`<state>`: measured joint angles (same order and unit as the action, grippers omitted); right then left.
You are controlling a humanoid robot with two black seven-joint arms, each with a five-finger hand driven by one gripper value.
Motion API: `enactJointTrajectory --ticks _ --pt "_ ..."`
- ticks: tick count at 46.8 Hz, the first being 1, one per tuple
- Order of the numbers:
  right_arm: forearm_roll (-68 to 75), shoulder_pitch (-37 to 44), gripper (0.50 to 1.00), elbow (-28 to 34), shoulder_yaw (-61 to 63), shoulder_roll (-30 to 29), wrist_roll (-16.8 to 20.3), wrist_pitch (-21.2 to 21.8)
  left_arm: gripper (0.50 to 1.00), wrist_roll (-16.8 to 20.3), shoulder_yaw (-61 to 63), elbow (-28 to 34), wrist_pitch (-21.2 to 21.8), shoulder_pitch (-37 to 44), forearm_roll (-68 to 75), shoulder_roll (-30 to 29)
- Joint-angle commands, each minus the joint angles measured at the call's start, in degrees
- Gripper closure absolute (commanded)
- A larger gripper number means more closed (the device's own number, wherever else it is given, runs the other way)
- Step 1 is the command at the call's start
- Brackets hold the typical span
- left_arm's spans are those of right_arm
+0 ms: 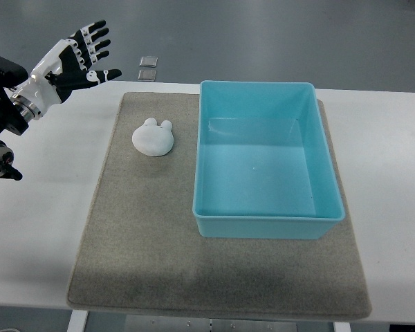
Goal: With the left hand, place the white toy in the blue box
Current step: 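Swing the left hand down and reach toward the white bunny toy, then close the left hand fingers around the white bunny toy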
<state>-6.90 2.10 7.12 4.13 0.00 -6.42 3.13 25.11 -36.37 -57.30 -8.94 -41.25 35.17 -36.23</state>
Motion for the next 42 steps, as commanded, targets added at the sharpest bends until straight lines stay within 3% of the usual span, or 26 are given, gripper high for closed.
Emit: enactJointTrajectory --ticks 1,13,23,42 --pt "0.0 0.0 0.564 0.0 0.0 0.0 0.0 0.0 0.508 -0.8 3.7 -0.1 1.6 -1.1 5.6 -1.1" --pt "0.0 0.0 0.564 0.0 0.0 0.0 0.0 0.0 0.506 -0.9 10.8 -4.8 9.3 -4.1 23.2 -4.0" --pt "0.0 0.0 0.564 0.0 0.0 0.0 0.0 0.0 0.508 -1.1 10.9 -8.0 9.7 -4.4 32.7 -4.0" --pt "0.0 -0.1 0.564 0.0 0.0 0.0 0.0 -0.1 0.514 -1.9 13.5 -7.2 9.9 -6.1 44.5 -3.9"
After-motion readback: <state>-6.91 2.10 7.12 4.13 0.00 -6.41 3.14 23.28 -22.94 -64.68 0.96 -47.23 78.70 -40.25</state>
